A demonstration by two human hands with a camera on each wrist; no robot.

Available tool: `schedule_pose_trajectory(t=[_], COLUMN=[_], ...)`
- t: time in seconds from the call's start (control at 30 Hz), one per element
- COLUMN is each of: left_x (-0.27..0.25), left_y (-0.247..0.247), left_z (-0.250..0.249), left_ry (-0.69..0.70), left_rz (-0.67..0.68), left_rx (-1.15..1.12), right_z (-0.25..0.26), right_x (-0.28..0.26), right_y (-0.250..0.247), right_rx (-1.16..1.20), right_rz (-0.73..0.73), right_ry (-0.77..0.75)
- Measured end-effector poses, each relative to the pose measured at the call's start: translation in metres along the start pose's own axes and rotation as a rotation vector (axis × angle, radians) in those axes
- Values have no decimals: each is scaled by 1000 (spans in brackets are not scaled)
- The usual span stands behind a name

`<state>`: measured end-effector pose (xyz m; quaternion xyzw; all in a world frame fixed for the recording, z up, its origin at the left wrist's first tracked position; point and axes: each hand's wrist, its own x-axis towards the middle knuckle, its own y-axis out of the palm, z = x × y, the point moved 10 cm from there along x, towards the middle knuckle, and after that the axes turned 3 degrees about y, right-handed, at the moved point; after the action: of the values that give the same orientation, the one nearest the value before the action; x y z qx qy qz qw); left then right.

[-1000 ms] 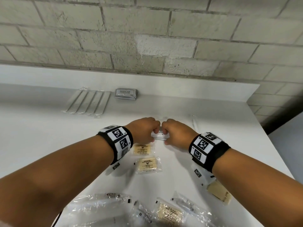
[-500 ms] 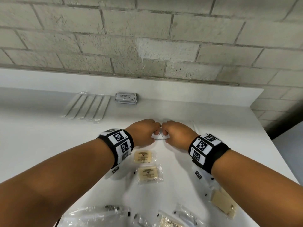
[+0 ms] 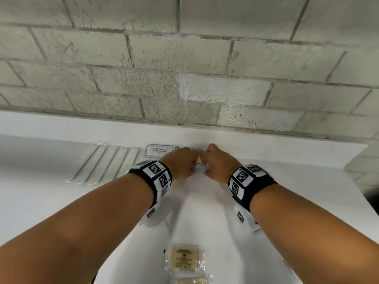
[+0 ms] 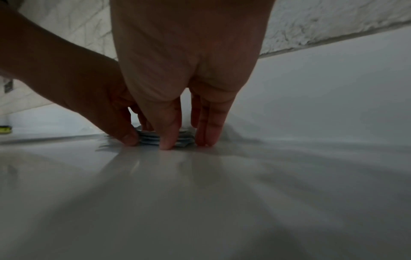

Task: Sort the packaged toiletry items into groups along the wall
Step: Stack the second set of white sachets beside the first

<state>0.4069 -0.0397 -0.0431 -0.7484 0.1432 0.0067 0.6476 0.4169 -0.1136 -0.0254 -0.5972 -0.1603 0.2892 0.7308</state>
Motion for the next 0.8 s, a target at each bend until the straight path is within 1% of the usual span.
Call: schedule_pose_trajectory(t=[0.07, 0.13, 0.27, 0.33, 0.5, 0.7, 0.8], left_x=[10, 16, 18, 16, 16, 16, 17], left_y=[-7, -12, -20, -21, -14, -13, -14], left_z=[2, 2, 2, 0, 11, 16, 15], left_ry=[31, 34, -26, -39, -138, -189, -180], left_rz=[-33, -58, -182, -217, -185, -199, -185], left_rx=[-31, -35, 52, 66, 3, -128, -108], right_z=[-6, -10, -11, -11, -14, -10, -11], right_x=[10, 16, 26, 28, 22, 19, 19], right_y=[-1, -3, -4, -5, -12, -15, -14], right_rx=[14, -6, -8, -20, -2, -2, -15], right_rz=[-16, -50, -66, -85, -118, -98, -88], right_ry=[12, 26, 48, 46, 66, 58, 60])
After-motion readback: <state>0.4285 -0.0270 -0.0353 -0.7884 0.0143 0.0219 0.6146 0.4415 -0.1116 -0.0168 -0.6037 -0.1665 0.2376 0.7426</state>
